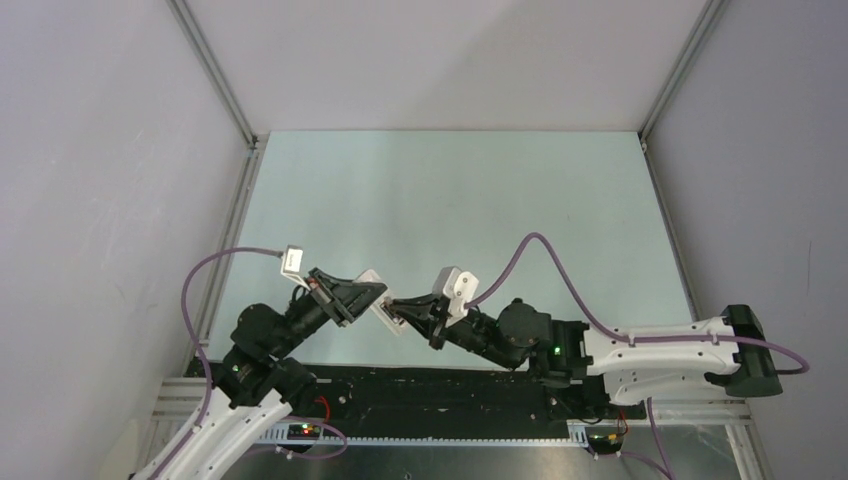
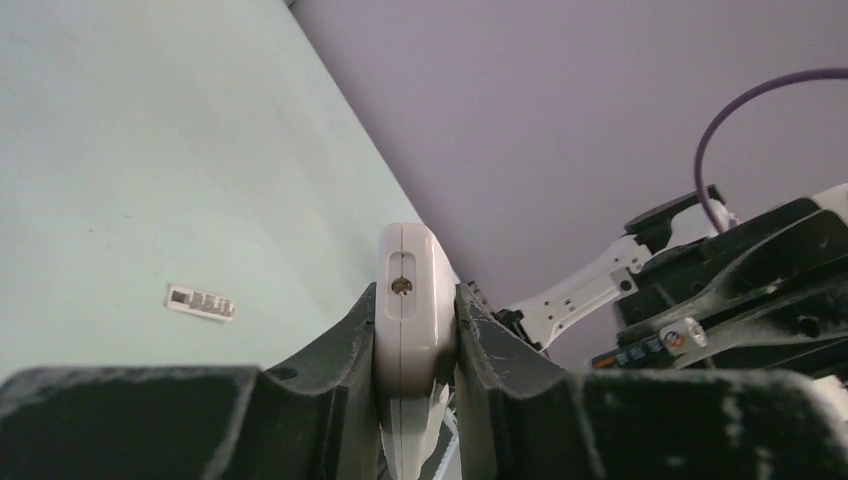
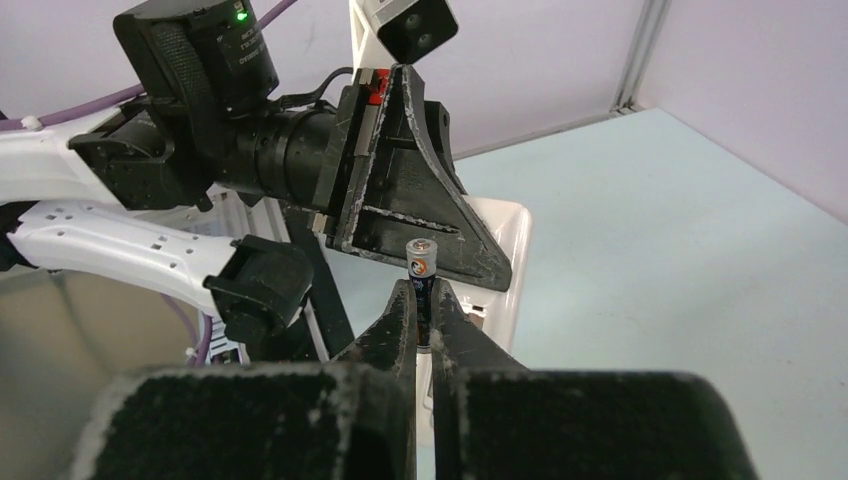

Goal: Load the batteries into the remote control

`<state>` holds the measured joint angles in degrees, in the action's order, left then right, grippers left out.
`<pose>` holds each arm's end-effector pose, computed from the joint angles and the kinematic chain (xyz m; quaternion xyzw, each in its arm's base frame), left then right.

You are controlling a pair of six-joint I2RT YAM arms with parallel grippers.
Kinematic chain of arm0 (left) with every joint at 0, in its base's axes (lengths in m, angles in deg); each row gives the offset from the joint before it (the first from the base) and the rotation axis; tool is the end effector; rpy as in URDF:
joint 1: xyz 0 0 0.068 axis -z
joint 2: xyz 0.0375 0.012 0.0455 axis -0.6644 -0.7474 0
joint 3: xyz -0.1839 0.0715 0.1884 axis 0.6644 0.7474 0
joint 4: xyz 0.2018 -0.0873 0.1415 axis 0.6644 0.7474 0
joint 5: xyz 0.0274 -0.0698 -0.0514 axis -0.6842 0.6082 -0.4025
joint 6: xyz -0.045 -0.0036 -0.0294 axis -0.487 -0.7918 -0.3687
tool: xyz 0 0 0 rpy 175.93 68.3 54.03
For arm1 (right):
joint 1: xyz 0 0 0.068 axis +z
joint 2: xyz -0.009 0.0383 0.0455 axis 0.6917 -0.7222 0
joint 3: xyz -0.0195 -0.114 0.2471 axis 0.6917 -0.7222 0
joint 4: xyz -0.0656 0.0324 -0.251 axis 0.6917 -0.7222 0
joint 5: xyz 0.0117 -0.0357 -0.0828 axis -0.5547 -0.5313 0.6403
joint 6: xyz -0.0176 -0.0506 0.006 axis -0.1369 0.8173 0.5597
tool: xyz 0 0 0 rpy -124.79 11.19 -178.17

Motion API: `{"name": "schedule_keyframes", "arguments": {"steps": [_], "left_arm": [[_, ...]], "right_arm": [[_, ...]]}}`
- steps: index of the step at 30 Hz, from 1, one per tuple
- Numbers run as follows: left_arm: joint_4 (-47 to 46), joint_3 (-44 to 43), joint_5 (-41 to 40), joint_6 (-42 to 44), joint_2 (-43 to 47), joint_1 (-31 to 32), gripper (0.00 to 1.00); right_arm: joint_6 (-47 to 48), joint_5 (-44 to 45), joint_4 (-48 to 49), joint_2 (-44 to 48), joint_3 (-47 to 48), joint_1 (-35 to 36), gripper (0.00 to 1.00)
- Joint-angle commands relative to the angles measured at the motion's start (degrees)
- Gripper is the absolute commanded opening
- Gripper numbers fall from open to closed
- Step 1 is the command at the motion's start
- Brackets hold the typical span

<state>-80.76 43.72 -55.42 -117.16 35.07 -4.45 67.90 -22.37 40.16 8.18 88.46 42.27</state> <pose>0.0729 -0.0637 0.2811 -0.0118 0.6708 -0.5604 0.4857 0.0301 0.2500 0.3622 -0.3640 0.5573 0.3941 0.6337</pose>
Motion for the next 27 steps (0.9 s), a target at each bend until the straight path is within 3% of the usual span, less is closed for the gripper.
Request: {"name": "schedule_keyframes", "arguments": {"steps": [1,27], "left_arm": [[-7.7,0.4,0.8,-6.5,1.4,-0.3,0.00],[-11.1,-0.2,3.0,-9.4,4.4,-0.3,0.00]], "right_arm": [[1.5,6.9,6.4,-1.7,3.3,1.6,0.00],[2.5,20.4,4.1,2.2,1.6,2.4,0.00]]}}
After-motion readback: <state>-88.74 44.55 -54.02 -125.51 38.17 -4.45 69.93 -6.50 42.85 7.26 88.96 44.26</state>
